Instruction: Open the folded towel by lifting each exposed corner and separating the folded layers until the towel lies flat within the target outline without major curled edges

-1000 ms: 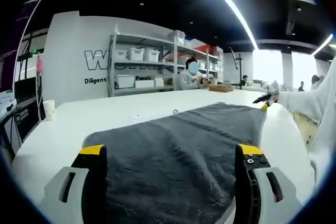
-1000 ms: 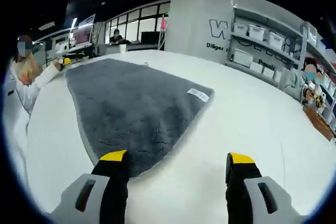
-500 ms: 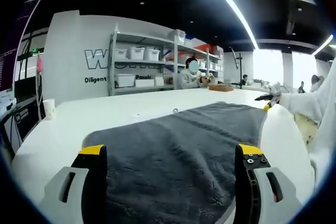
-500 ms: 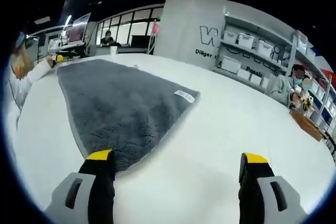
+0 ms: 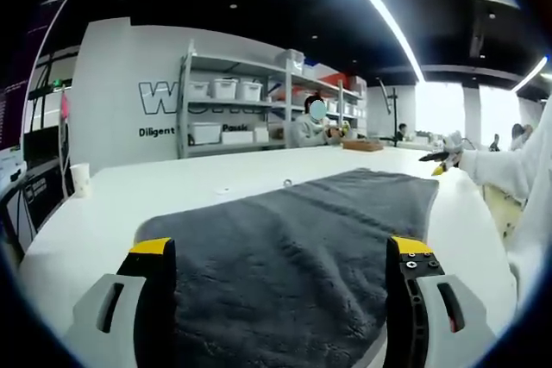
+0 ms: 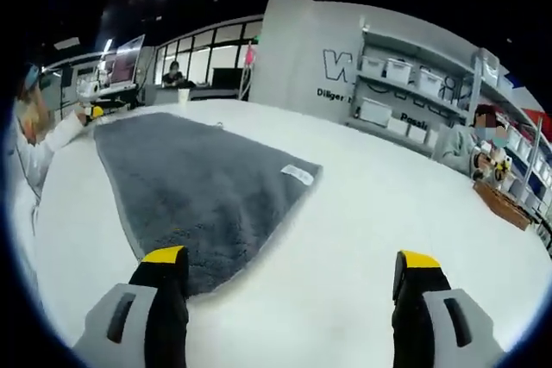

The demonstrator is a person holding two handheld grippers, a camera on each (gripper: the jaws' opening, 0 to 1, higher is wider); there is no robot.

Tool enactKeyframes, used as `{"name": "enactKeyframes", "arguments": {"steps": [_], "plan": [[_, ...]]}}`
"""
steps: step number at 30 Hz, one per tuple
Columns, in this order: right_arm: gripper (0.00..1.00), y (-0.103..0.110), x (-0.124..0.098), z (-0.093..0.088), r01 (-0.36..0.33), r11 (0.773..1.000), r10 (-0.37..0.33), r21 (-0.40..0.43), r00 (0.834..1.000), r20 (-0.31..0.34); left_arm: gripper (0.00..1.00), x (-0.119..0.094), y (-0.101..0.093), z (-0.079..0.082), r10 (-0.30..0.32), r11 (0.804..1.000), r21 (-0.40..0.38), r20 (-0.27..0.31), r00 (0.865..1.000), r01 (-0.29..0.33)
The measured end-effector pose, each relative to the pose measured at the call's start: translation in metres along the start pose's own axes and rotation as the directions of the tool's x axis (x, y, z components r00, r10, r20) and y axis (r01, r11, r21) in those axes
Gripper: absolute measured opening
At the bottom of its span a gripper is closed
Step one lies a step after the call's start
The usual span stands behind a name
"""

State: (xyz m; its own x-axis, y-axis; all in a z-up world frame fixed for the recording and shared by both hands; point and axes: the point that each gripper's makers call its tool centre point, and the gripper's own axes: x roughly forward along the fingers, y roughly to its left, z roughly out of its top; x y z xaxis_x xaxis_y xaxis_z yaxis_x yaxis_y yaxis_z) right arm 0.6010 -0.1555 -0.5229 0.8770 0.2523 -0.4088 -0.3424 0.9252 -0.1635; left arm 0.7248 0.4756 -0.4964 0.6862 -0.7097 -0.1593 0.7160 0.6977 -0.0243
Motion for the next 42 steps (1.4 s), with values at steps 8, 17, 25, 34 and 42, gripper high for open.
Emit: {"name": "enactKeyframes", "arguments": {"steps": [8, 17, 25, 34, 42], "plan": [[0.99, -0.001, 0.030, 0.042, -0.037, 0.999, 0.038, -0.012, 0.999, 0.037, 1.00, 0.000, 0.000, 0.000, -0.003, 1.000, 0.002, 0.000, 1.000, 0.003], [0.98, -0.012, 0.093, 0.067, -0.069, 0.998, 0.069, 0.008, 0.998, 0.012, 1.00, 0.001, -0.001, -0.003, -0.001, 1.000, 0.007, -0.012, 1.000, 0.001], [0.95, -0.021, 0.147, 0.082, -0.091, 0.996, 0.091, 0.026, 0.996, 0.000, 1.00, 0.001, 0.002, -0.005, 0.013, 1.000, 0.011, -0.025, 1.000, -0.013], [0.82, -0.045, 0.208, 0.084, -0.076, 0.993, 0.078, 0.092, 0.997, -0.023, 1.00, 0.003, 0.003, -0.009, 0.017, 1.000, 0.013, -0.040, 0.999, -0.016], [0.58, -0.071, 0.240, 0.071, -0.012, 0.994, 0.021, 0.109, 0.997, -0.080, 1.00, 0.005, 0.003, -0.013, 0.017, 1.000, 0.014, -0.061, 0.998, -0.016]]}}
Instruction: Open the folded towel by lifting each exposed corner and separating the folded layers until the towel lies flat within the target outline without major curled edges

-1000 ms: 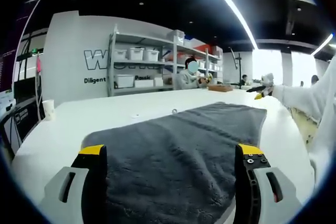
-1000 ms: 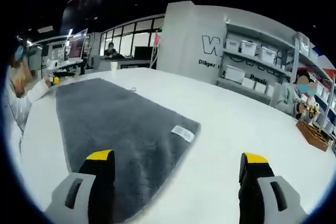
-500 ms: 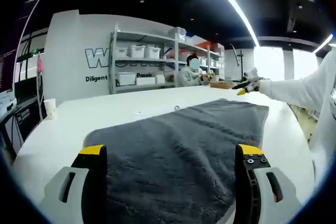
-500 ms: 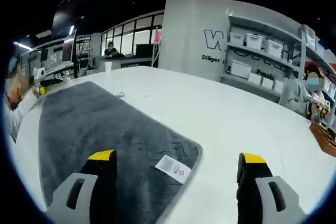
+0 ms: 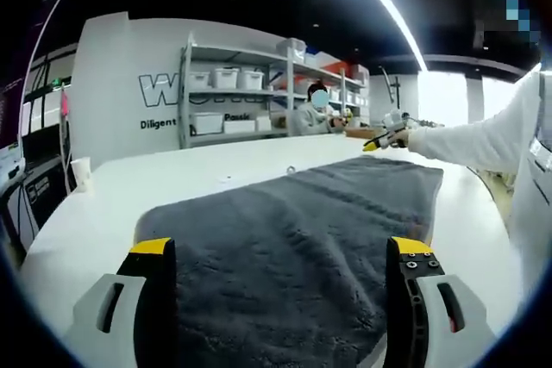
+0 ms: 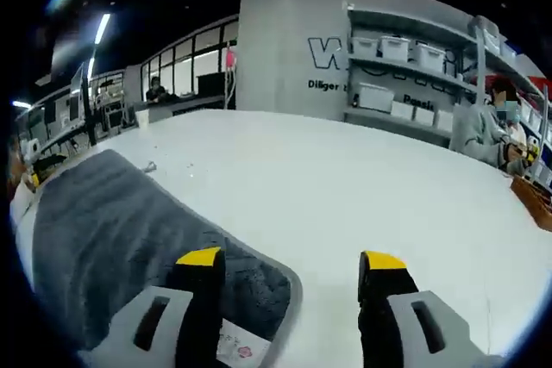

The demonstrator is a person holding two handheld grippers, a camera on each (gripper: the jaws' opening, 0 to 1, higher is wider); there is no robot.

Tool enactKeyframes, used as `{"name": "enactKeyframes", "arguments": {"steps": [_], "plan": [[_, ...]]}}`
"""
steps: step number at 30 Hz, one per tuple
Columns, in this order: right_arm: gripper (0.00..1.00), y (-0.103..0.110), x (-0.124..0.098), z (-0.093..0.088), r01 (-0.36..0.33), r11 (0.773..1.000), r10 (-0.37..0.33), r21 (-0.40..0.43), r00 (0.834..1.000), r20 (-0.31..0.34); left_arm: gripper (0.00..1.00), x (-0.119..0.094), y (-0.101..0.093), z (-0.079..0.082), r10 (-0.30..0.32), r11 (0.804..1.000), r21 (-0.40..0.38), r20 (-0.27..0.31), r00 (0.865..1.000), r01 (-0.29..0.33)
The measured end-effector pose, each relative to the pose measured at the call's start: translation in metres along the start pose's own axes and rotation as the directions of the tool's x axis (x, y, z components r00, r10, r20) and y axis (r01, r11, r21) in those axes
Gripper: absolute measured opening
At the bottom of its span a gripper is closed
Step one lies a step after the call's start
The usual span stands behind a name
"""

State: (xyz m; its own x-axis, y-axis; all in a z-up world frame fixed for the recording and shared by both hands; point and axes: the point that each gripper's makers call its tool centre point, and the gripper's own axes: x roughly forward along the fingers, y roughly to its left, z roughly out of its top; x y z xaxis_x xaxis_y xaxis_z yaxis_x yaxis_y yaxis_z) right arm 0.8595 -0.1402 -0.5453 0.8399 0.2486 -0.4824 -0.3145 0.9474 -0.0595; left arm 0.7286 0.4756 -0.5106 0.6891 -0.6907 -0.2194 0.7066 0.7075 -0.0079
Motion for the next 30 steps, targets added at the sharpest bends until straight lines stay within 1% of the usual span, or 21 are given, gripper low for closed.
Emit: {"name": "enactKeyframes", "arguments": {"steps": [2, 3, 4, 7, 9, 11, 17, 21, 26, 28, 30], "plan": [[0.55, -0.004, 0.002, -0.009, 0.010, 0.999, -0.012, -0.044, 0.999, -0.038, 1.00, 0.000, -0.001, -0.001, -0.001, 1.000, 0.001, -0.003, 1.000, 0.001], [0.52, -0.002, 0.001, -0.013, 0.017, 0.998, -0.020, -0.057, 0.999, -0.049, 1.00, 0.000, -0.001, -0.001, -0.001, 1.000, 0.003, -0.004, 1.000, 0.001], [0.51, -0.003, 0.001, -0.015, 0.021, 0.998, -0.024, -0.053, 0.998, -0.050, 1.00, 0.001, -0.001, -0.001, -0.001, 1.000, 0.005, -0.005, 1.000, 0.001], [0.48, -0.017, 0.001, -0.021, 0.046, 0.998, -0.048, -0.034, 0.997, -0.052, 1.00, 0.001, 0.000, -0.002, -0.002, 1.000, 0.006, -0.010, 1.000, 0.002], [0.52, -0.023, 0.003, -0.021, 0.062, 0.998, -0.063, -0.022, 0.997, -0.038, 1.00, 0.002, 0.000, -0.003, -0.002, 1.000, 0.005, -0.014, 1.000, 0.002], [0.54, -0.026, 0.004, -0.020, 0.080, 0.996, -0.081, -0.031, 0.996, -0.029, 1.00, 0.003, -0.001, -0.004, -0.003, 1.000, 0.005, -0.018, 1.000, 0.003], [0.52, -0.032, 0.012, -0.012, 0.115, 0.989, -0.117, -0.096, 0.993, -0.019, 1.00, 0.005, -0.002, -0.007, -0.007, 1.000, 0.008, -0.030, 1.000, 0.007], [0.53, -0.036, 0.017, -0.008, 0.132, 0.985, -0.135, -0.115, 0.990, -0.026, 1.00, 0.005, -0.001, -0.009, -0.005, 1.000, 0.006, -0.037, 0.999, 0.005], [0.59, -0.045, 0.017, -0.007, 0.152, 0.983, -0.155, -0.099, 0.988, -0.027, 1.00, 0.005, 0.000, -0.011, -0.002, 1.000, 0.002, -0.041, 0.999, 0.002], [0.59, -0.045, 0.011, -0.007, 0.154, 0.985, -0.156, -0.074, 0.987, -0.025, 1.00, 0.005, 0.000, -0.011, -0.001, 1.000, 0.001, -0.042, 0.999, 0.001], [0.57, -0.047, 0.005, -0.006, 0.150, 0.986, -0.152, -0.069, 0.988, -0.025, 1.00, 0.005, 0.000, -0.011, 0.000, 1.000, 0.000, -0.042, 0.999, 0.000]]}}
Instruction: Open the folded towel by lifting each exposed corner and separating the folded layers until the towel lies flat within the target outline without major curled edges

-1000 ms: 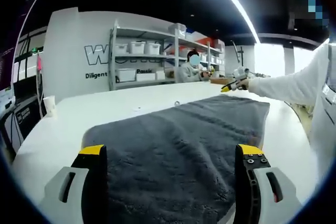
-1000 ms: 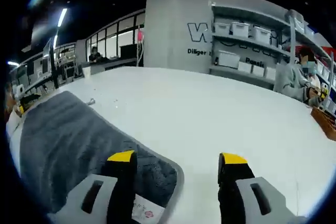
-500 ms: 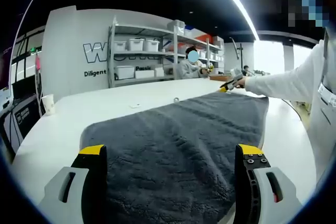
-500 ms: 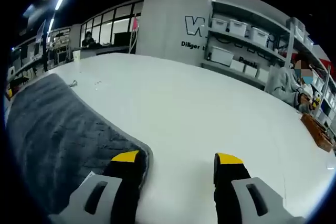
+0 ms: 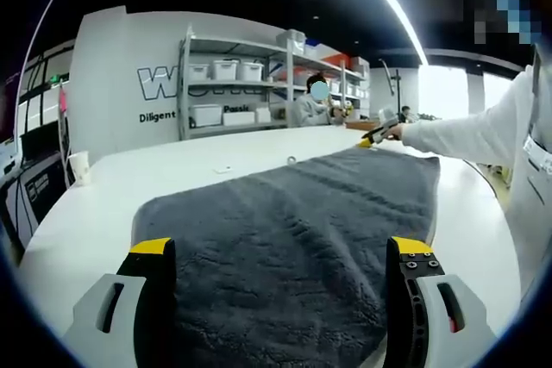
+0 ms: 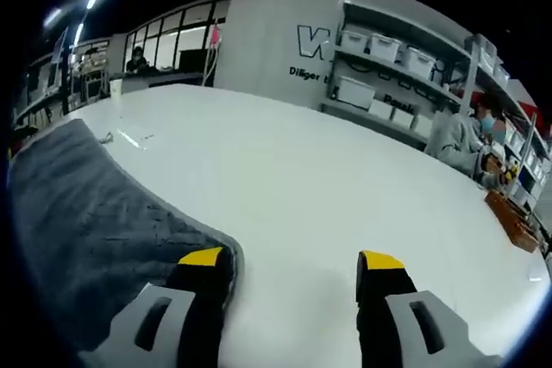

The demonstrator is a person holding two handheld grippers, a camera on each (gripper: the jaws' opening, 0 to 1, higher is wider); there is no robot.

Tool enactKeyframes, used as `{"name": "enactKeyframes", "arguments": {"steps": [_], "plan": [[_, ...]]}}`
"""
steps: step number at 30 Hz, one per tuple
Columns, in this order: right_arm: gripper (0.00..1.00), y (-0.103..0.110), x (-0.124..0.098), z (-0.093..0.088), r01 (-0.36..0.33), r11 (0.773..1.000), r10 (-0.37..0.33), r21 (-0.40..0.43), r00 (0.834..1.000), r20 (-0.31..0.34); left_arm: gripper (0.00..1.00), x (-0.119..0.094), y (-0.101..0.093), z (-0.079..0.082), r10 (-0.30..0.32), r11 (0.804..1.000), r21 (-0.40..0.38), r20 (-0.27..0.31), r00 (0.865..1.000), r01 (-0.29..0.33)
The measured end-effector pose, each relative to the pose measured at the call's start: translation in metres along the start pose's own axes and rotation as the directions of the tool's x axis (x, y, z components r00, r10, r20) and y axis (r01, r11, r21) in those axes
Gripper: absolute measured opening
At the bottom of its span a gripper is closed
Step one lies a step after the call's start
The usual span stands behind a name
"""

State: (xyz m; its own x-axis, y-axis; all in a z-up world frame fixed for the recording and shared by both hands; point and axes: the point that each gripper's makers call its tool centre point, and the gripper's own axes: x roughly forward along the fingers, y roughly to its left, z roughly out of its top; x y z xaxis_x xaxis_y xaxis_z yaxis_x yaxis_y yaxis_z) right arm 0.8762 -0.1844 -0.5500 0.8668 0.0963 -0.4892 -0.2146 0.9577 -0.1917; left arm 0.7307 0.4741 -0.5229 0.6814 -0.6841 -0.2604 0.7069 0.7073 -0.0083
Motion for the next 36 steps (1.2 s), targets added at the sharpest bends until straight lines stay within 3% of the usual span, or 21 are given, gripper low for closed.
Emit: {"name": "enactKeyframes", "arguments": {"steps": [6, 10, 16, 17, 22, 27, 31, 36], "plan": [[0.66, 0.000, -0.035, 0.020, -0.046, 0.999, 0.044, 0.027, 0.996, 0.080, 1.00, -0.002, -0.001, 0.003, 0.001, 1.000, 0.000, 0.013, 1.000, -0.001], [0.68, 0.024, -0.077, 0.031, -0.093, 0.996, 0.091, 0.008, 0.985, 0.146, 1.00, -0.003, 0.000, 0.004, 0.004, 1.000, -0.002, 0.021, 1.000, -0.004], [0.78, 0.083, -0.154, 0.027, -0.166, 0.986, 0.166, -0.020, 0.961, 0.220, 1.00, -0.005, -0.001, 0.007, 0.004, 1.000, -0.001, 0.035, 0.999, -0.004], [0.79, 0.101, -0.175, 0.021, -0.186, 0.982, 0.185, -0.017, 0.954, 0.236, 1.00, -0.005, -0.003, 0.008, 0.002, 1.000, 0.003, 0.039, 0.999, -0.002], [0.85, 0.144, -0.223, -0.006, -0.213, 0.973, 0.227, -0.083, 0.948, 0.222, 1.00, -0.005, -0.010, 0.008, -0.009, 1.000, 0.027, 0.042, 0.999, 0.008], [0.98, 0.173, -0.252, -0.033, -0.248, 0.968, 0.251, -0.041, 0.943, 0.218, 1.00, -0.005, -0.013, 0.011, -0.017, 0.999, 0.030, 0.060, 0.998, 0.015], [0.99, 0.189, -0.269, -0.048, -0.262, 0.965, 0.262, -0.026, 0.945, 0.198, 1.00, -0.009, -0.016, 0.010, -0.013, 1.000, 0.011, 0.062, 0.998, 0.012], [0.99, 0.195, -0.289, -0.051, -0.247, 0.969, 0.242, 0.000, 0.948, 0.206, 1.00, -0.021, -0.034, 0.008, -0.014, 0.999, -0.031, 0.028, 1.000, 0.015]]}}
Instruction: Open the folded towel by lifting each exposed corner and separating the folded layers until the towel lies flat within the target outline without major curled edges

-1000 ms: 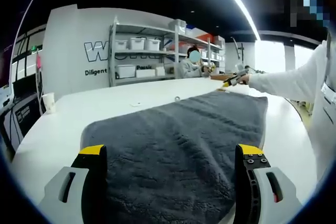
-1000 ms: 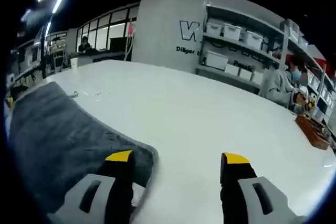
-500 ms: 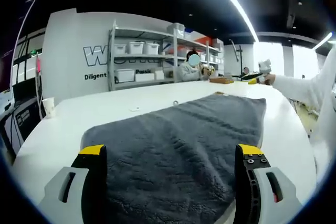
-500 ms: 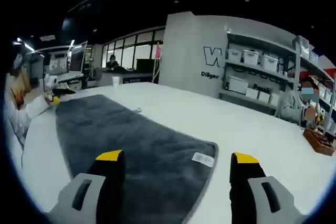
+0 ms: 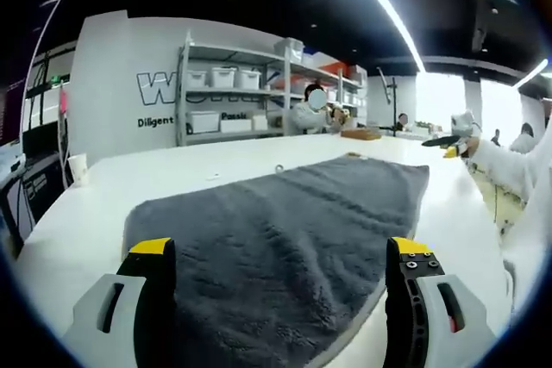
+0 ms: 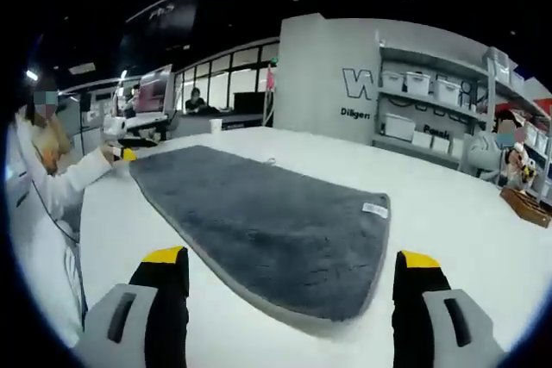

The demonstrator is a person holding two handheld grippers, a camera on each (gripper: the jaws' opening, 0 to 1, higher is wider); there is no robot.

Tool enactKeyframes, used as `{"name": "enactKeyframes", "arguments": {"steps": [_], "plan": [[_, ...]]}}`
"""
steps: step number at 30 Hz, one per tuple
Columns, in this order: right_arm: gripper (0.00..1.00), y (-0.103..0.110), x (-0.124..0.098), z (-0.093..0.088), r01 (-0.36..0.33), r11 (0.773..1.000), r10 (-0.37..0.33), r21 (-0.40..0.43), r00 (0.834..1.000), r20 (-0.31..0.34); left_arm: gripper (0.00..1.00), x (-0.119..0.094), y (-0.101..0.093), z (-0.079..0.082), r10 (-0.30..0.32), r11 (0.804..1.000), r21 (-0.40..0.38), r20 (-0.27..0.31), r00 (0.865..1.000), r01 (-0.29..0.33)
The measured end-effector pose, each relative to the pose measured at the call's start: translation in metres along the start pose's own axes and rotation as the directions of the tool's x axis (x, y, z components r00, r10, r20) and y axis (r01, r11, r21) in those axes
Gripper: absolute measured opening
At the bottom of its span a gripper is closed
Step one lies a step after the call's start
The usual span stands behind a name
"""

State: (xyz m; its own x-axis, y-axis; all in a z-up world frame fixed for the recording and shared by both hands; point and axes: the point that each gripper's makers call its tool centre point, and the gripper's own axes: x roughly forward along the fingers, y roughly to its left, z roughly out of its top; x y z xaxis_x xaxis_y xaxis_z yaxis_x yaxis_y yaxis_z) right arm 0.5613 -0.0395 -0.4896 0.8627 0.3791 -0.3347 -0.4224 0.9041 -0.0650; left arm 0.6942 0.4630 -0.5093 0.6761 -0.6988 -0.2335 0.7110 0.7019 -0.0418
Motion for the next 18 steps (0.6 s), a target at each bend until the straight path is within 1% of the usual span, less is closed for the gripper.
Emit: {"name": "enactKeyframes", "arguments": {"steps": [1, 4, 6, 7, 9, 11, 15, 18], "plan": [[0.99, 0.000, -0.004, 0.001, 0.009, 1.000, -0.009, 0.007, 1.000, 0.003, 1.00, -0.003, -0.004, -0.001, -0.003, 1.000, -0.012, -0.018, 1.000, 0.003], [0.99, -0.001, -0.009, 0.005, 0.027, 0.999, -0.027, 0.028, 1.000, 0.014, 1.00, -0.015, -0.015, 0.003, -0.028, 0.999, -0.035, -0.037, 0.999, 0.026], [0.99, 0.000, -0.010, 0.006, 0.038, 0.999, -0.039, 0.035, 0.999, 0.019, 1.00, -0.027, -0.023, 0.005, -0.045, 0.998, -0.048, -0.070, 0.997, 0.041], [0.99, -0.001, -0.011, 0.006, 0.042, 0.998, -0.043, 0.036, 0.999, 0.015, 1.00, -0.033, -0.025, 0.006, -0.041, 0.998, -0.048, -0.085, 0.996, 0.037], [0.99, 0.001, -0.011, 0.002, 0.044, 0.998, -0.044, 0.035, 0.999, 0.008, 1.00, -0.047, -0.025, 0.002, -0.019, 0.999, -0.028, -0.136, 0.990, 0.016], [0.99, 0.003, -0.010, -0.003, 0.042, 0.998, -0.042, 0.038, 0.999, -0.003, 1.00, -0.059, -0.025, -0.001, 0.003, 1.000, -0.021, -0.170, 0.985, -0.007], [0.99, 0.007, -0.010, -0.014, 0.037, 0.998, -0.036, 0.045, 0.999, -0.016, 1.00, -0.079, -0.030, -0.006, 0.013, 0.999, -0.030, -0.195, 0.981, -0.019], [0.99, 0.006, -0.011, -0.020, 0.033, 0.998, -0.032, 0.052, 0.999, -0.027, 1.00, -0.093, -0.030, -0.009, 0.039, 0.998, -0.034, -0.206, 0.978, -0.047]]}}
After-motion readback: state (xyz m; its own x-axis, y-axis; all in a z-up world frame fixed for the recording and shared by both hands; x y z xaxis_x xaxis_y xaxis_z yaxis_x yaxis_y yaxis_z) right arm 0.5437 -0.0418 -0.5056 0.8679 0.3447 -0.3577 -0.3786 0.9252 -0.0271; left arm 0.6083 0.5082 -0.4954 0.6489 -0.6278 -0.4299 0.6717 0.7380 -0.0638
